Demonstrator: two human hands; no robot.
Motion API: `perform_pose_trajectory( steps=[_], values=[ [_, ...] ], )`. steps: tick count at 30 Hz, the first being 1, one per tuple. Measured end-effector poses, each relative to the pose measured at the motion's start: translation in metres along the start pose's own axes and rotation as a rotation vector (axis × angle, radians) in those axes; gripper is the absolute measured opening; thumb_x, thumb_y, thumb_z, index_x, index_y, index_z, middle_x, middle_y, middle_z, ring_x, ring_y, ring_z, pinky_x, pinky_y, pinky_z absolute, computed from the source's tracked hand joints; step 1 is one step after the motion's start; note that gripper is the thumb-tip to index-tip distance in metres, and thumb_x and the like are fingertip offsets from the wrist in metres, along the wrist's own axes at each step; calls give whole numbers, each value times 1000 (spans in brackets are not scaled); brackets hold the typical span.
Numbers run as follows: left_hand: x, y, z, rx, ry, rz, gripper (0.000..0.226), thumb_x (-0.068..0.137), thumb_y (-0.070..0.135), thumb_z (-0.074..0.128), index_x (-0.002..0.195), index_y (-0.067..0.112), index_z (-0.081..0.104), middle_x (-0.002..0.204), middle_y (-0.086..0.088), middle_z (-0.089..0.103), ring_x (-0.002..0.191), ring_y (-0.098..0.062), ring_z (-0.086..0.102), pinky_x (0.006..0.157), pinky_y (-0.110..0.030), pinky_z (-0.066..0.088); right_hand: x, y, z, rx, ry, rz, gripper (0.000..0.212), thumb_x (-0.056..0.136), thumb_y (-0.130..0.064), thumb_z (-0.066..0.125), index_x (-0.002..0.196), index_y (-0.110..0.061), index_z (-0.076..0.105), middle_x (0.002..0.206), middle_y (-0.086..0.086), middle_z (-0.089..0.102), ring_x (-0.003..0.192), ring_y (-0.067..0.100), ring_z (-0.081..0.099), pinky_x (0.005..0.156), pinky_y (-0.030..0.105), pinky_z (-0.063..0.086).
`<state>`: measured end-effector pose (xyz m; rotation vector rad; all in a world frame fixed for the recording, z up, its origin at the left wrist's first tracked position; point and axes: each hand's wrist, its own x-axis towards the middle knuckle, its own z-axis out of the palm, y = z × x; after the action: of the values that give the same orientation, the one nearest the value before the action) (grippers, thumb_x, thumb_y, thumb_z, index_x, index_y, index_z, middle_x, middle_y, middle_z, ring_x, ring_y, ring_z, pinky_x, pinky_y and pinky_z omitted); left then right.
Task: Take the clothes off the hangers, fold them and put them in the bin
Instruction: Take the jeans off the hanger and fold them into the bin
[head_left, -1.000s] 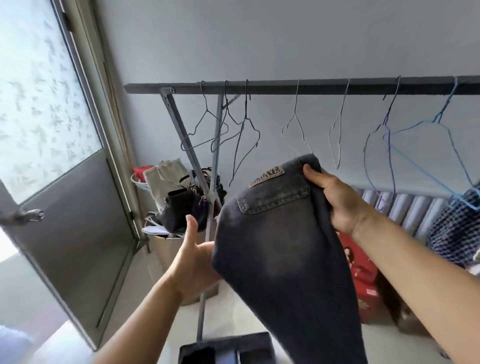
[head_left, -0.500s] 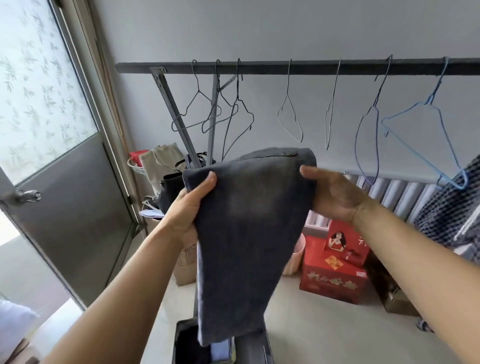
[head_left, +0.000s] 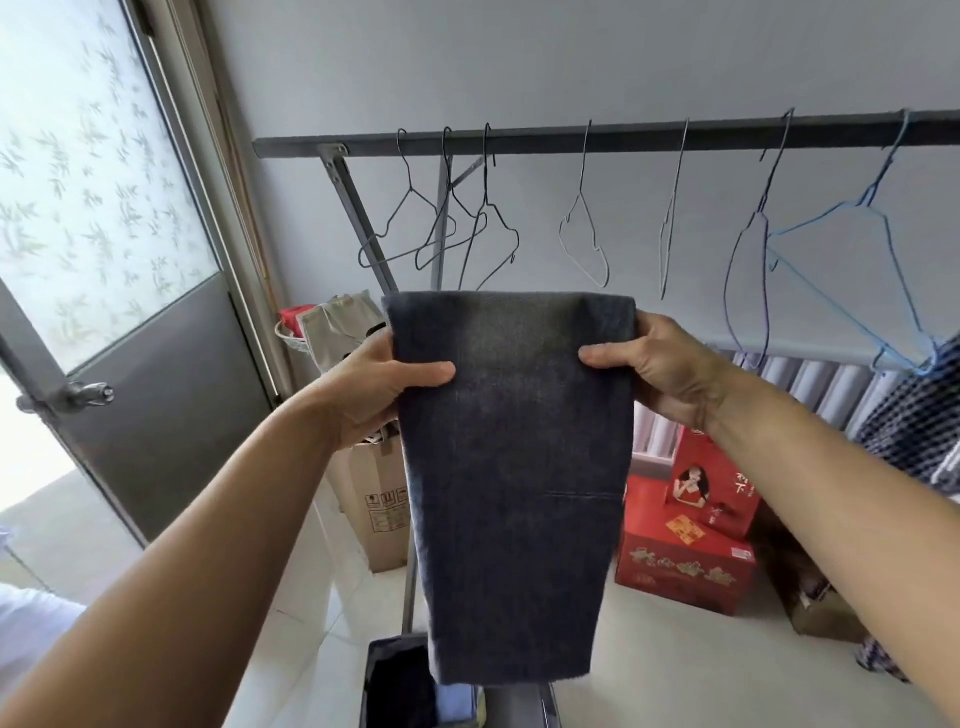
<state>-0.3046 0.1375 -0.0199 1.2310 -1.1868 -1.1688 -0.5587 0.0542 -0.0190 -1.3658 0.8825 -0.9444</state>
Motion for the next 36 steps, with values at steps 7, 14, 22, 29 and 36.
perform_pose_trajectory(
  steps=[7,14,22,29,36],
  values=[
    [17,5,21,-102,445,86,53,80,24,80,126,16,56,107,2,55,92,-12,57,82,-30,48,15,1,12,112,431,19,59,73,-17,84,123,-10,53,116,9,61,103,24,61,86,40,52],
    [21,17,21,-193,303,174,44,83,-8,68,123,10,65,93,-6,65,77,-15,65,74,-26,58,13,-22,1,38,168,-94,51,84,15,57,130,-7,53,97,12,60,81,20,60,64,27,51],
    [17,33,7,521,181,177,77,74,0,79,142,14,45,110,-1,56,97,-12,57,80,-20,47,16,-29,-13,-344,105,-180,54,80,21,58,130,4,52,104,10,58,99,20,57,98,35,48],
    [14,21,5,149,397,343,16,88,17,72,101,26,76,100,5,75,95,-9,66,98,-35,53,17,-22,-8,-93,248,-356,21,90,2,62,104,-10,71,87,0,69,75,4,62,70,15,49],
    [13,17,3,420,414,407,56,73,4,80,125,23,66,103,5,72,92,-12,66,93,-33,55,14,-24,-7,-445,266,-456,40,84,8,64,121,-10,63,99,-2,63,90,7,60,80,8,49]
  ],
)
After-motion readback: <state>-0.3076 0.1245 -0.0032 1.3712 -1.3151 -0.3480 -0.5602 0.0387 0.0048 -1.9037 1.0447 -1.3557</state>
